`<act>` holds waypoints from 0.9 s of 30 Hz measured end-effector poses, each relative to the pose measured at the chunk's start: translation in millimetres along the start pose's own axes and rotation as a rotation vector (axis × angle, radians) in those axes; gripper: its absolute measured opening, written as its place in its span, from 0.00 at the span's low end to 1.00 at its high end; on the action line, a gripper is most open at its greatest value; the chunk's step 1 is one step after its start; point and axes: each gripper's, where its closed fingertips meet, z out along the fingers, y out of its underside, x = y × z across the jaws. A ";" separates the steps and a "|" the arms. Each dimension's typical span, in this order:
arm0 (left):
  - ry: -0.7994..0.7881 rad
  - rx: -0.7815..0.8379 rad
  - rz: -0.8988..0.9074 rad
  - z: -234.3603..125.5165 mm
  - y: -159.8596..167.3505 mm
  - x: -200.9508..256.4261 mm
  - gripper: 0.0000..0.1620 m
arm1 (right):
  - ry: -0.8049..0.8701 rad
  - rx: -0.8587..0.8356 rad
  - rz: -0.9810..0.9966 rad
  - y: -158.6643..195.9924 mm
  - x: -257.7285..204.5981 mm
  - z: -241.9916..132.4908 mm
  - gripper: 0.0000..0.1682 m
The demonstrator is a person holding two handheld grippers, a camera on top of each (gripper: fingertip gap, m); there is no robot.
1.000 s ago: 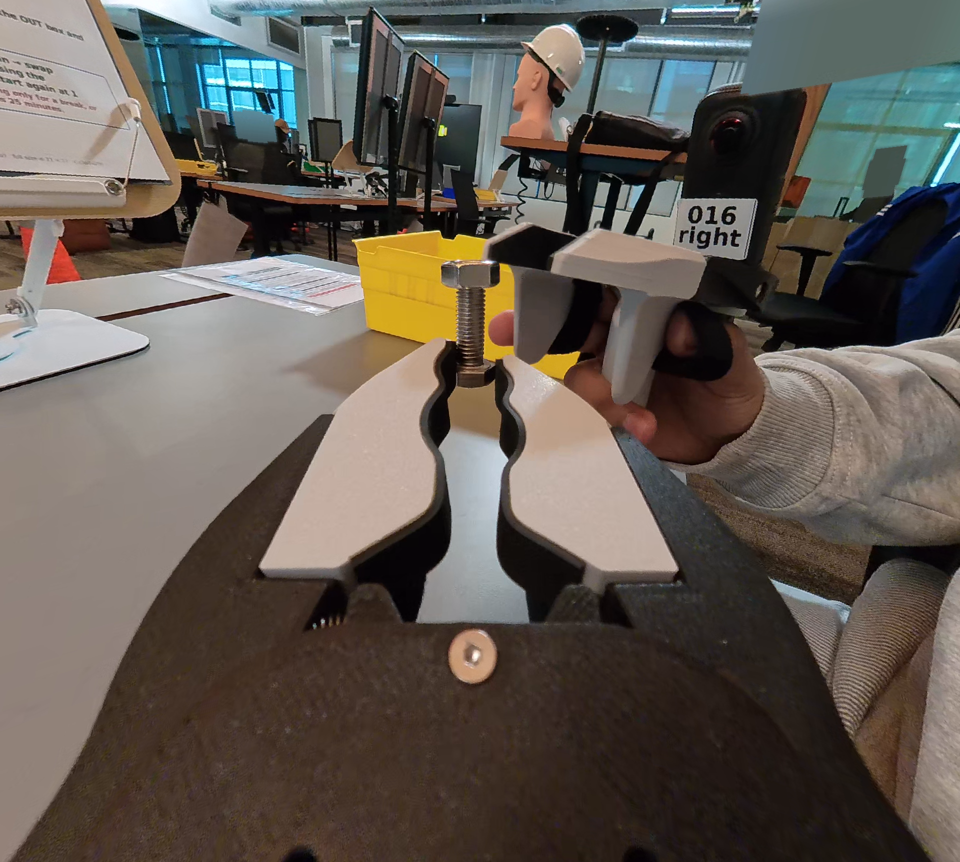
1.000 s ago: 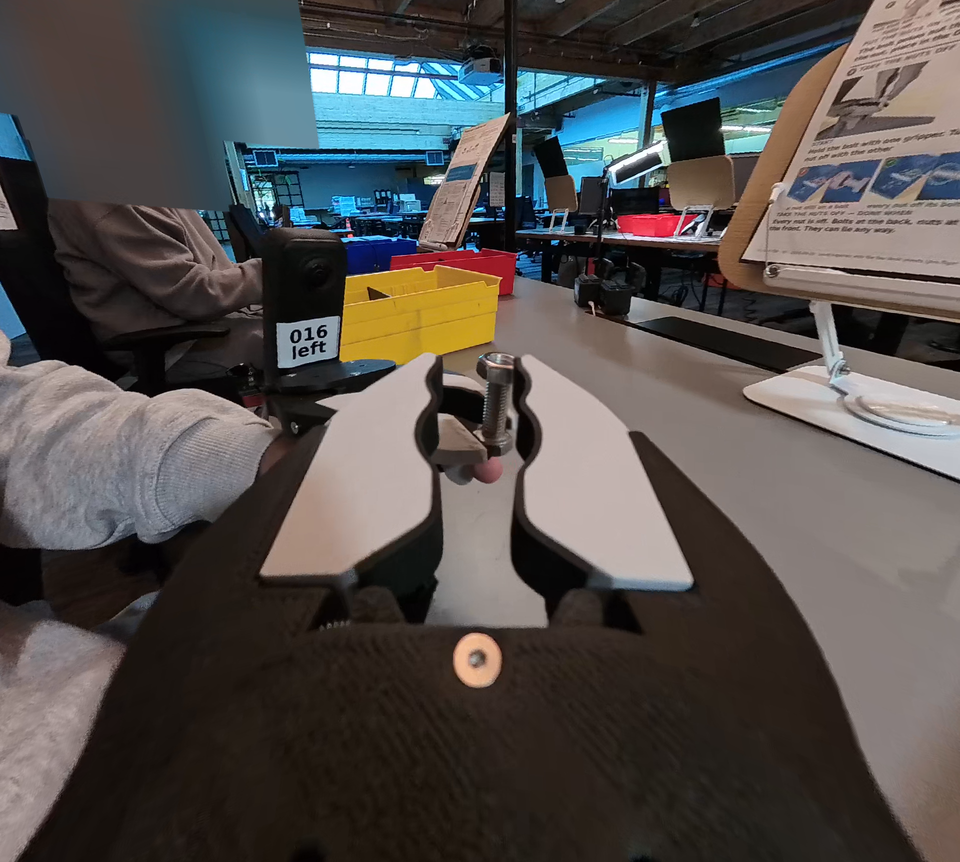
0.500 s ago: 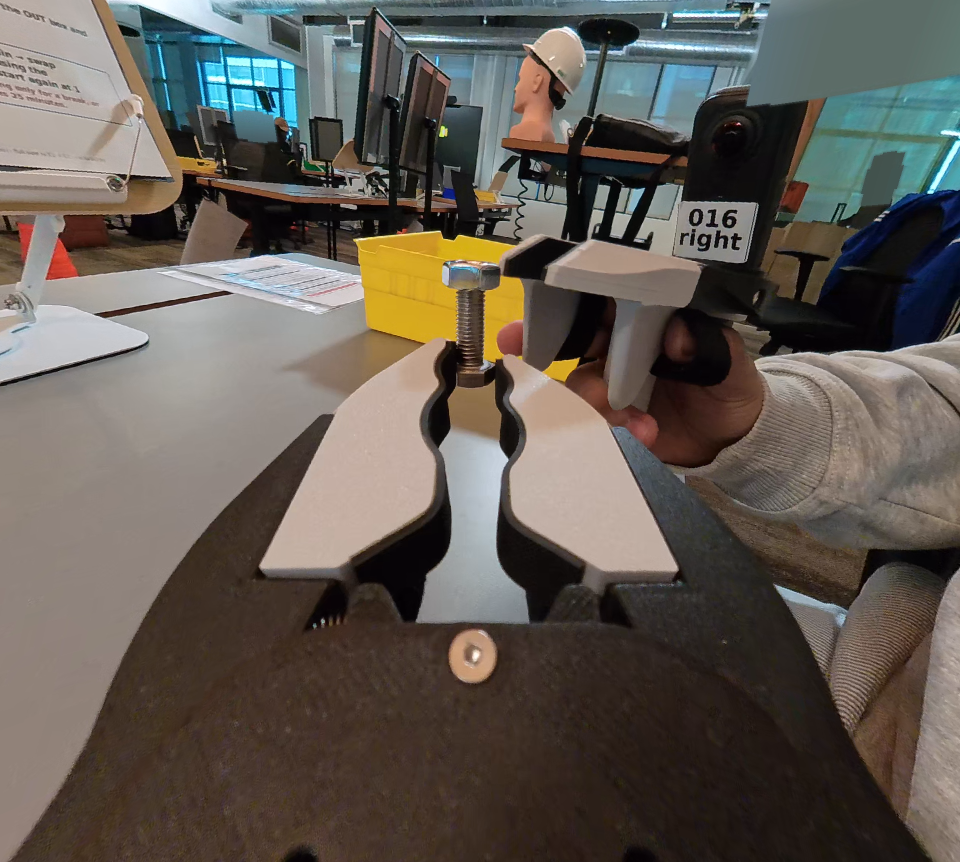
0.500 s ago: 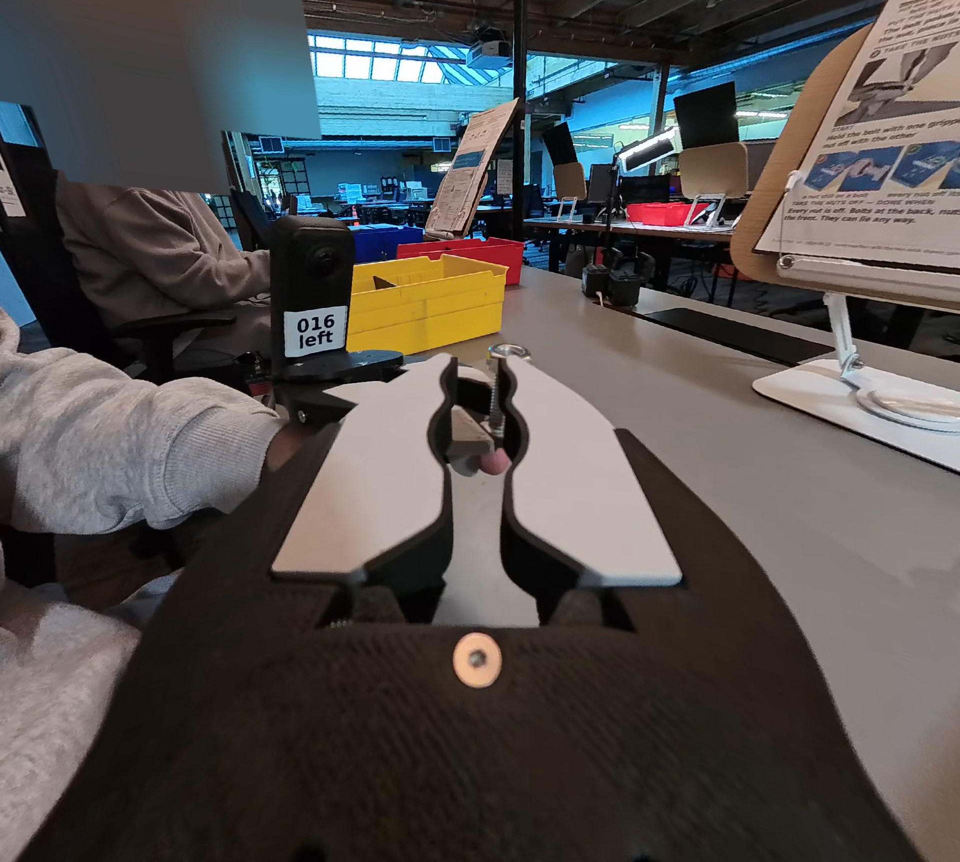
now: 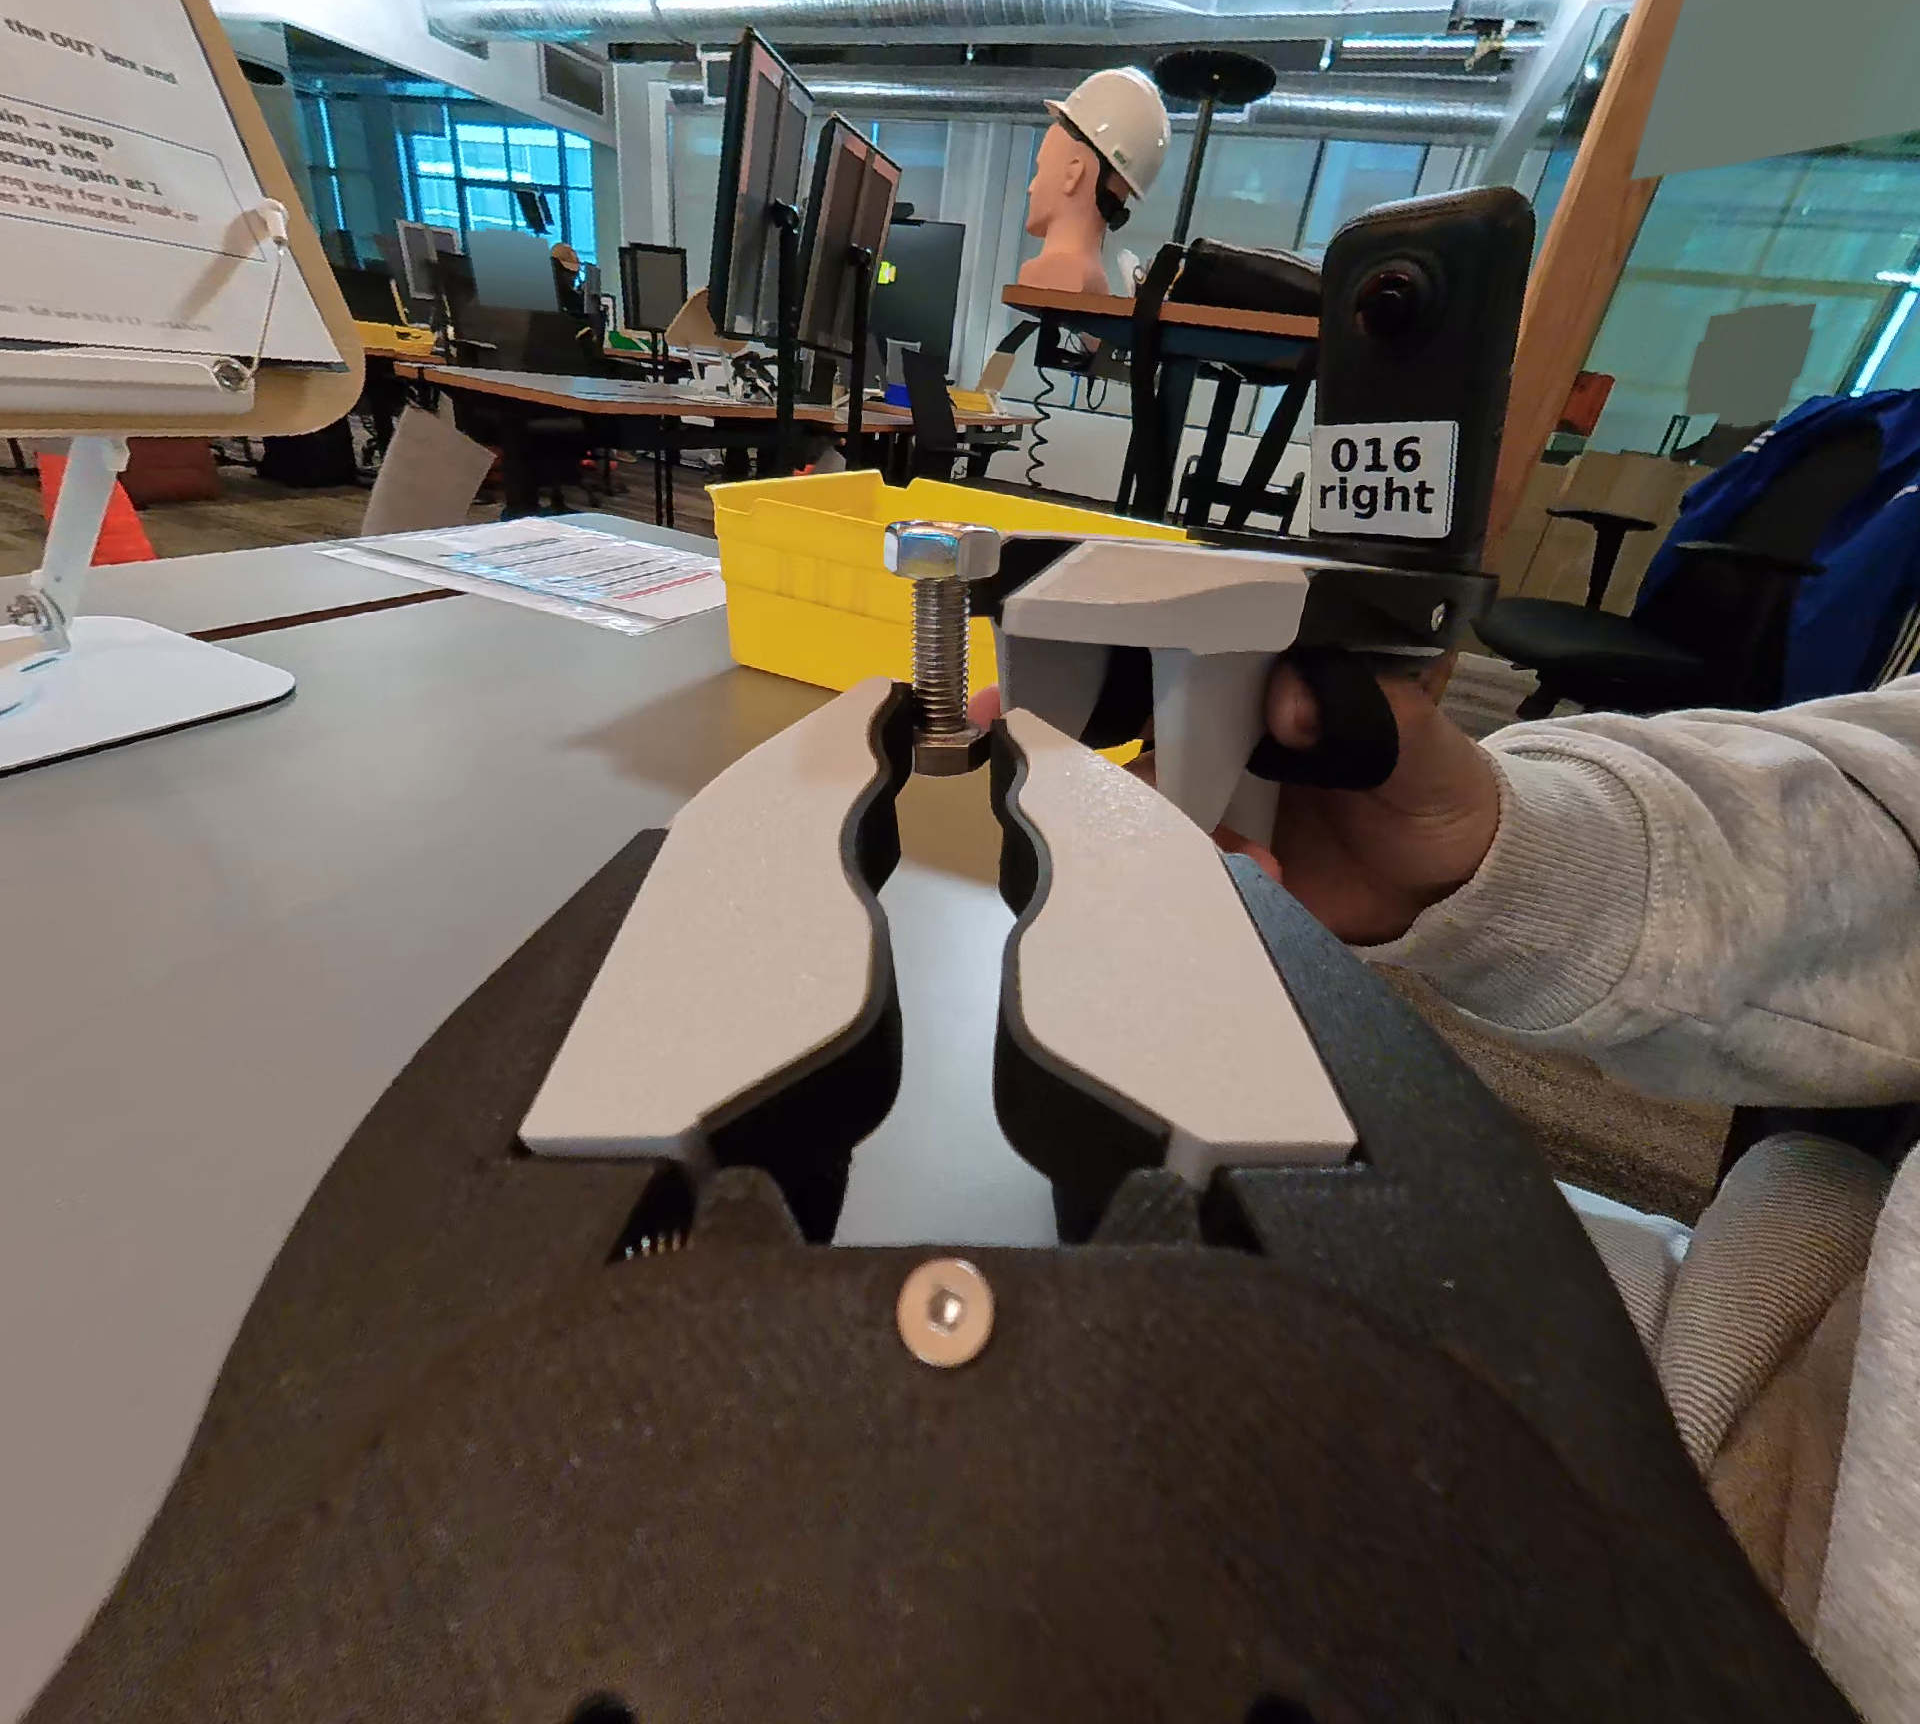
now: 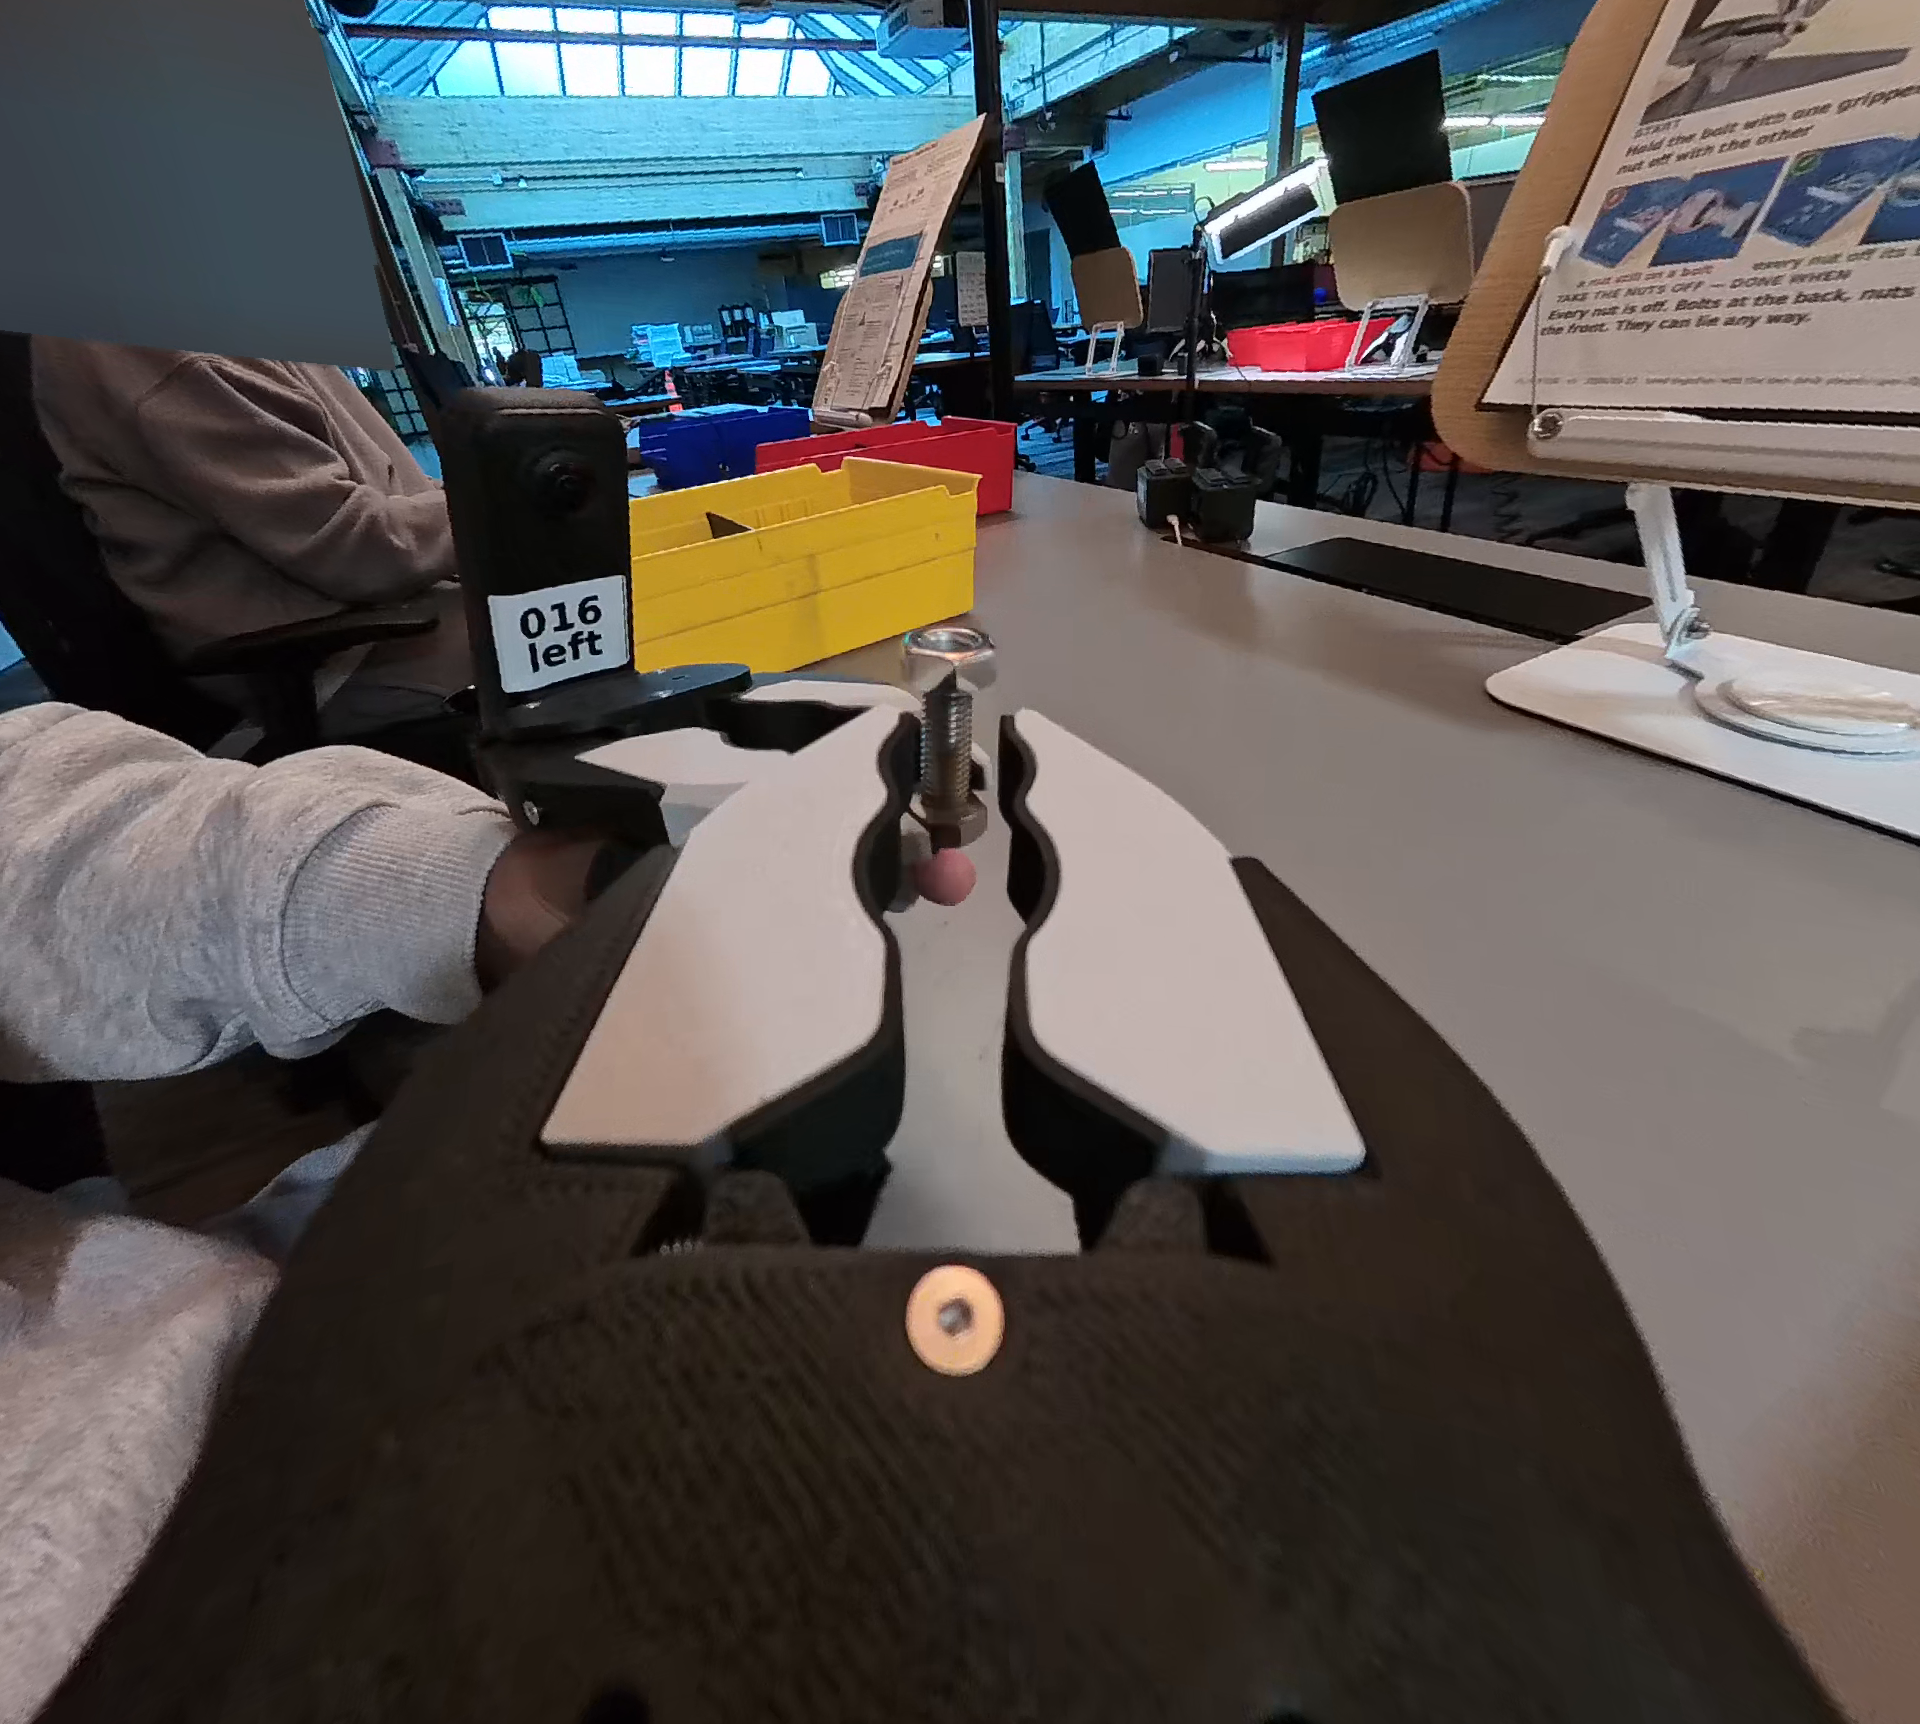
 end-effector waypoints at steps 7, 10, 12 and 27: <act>0.003 0.000 0.002 0.2 -0.2 1.1 0.09 | 0.010 0.009 0.000 -1.4 1.9 -1.2 0.11; 0.009 -0.004 0.004 0.7 0.8 2.5 0.10 | 0.010 0.029 0.002 -4.7 2.0 -2.4 0.13; 0.015 -0.008 0.008 1.2 1.5 4.2 0.10 | 0.009 0.046 -0.002 -7.4 1.0 -2.8 0.16; 0.001 0.000 0.000 -0.3 0.4 -0.7 0.10 | -0.013 0.081 -0.075 -15.1 -8.3 -5.2 0.09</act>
